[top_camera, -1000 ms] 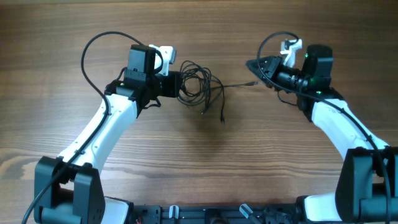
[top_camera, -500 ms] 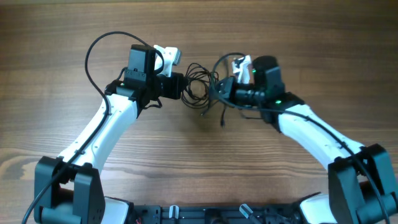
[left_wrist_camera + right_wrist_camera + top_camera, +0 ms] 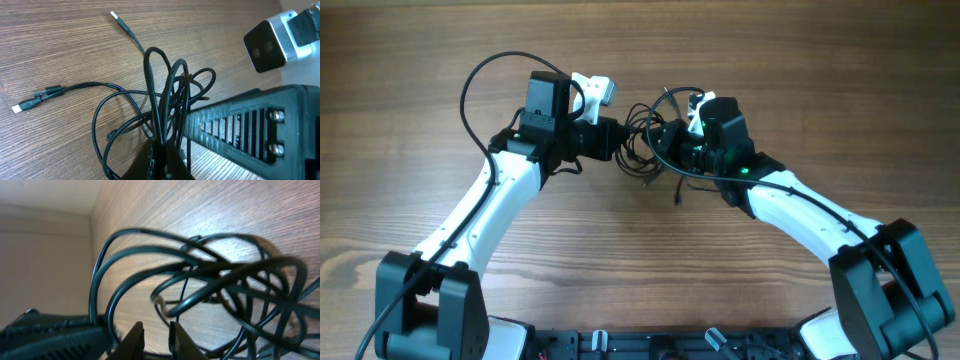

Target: Untangle cables

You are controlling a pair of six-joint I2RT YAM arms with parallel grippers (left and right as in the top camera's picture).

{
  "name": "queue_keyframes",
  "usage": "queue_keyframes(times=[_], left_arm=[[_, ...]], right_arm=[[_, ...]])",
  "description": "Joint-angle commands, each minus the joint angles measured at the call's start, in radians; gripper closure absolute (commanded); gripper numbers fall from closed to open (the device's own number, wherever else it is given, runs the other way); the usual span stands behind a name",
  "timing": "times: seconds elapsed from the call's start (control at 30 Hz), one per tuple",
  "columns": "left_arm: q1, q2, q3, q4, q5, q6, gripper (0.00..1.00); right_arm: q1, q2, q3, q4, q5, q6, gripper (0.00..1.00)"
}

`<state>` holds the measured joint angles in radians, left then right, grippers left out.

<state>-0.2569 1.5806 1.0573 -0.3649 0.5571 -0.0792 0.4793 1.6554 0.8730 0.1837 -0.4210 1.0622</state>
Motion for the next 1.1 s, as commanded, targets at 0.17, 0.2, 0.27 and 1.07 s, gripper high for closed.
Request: queue_keyframes(times=[0.17,0.2,0.27,1.07], left_arm=[[-0.001,0.011,-0.005,0.007,0.03,0.023,0.96],[-0.001,0.011,-0.005,0.007,0.03,0.023,0.96],[-0.001,0.011,-0.005,0.007,0.03,0.023,0.96],[-0.001,0.011,-0.005,0.008,0.03,0.023,0.96]], right_arm=[[0.071,0.072,0.005,0.069,0.166,-0.047,0.75],[0.08,0.077,0.005,0.093,0.167,-0.071,0.73],[0.094,0.089,0.005,0.117,0.186,-0.096,0.7],[0.102,0.162,0.005,0.156,0.168,-0.62,0.67]])
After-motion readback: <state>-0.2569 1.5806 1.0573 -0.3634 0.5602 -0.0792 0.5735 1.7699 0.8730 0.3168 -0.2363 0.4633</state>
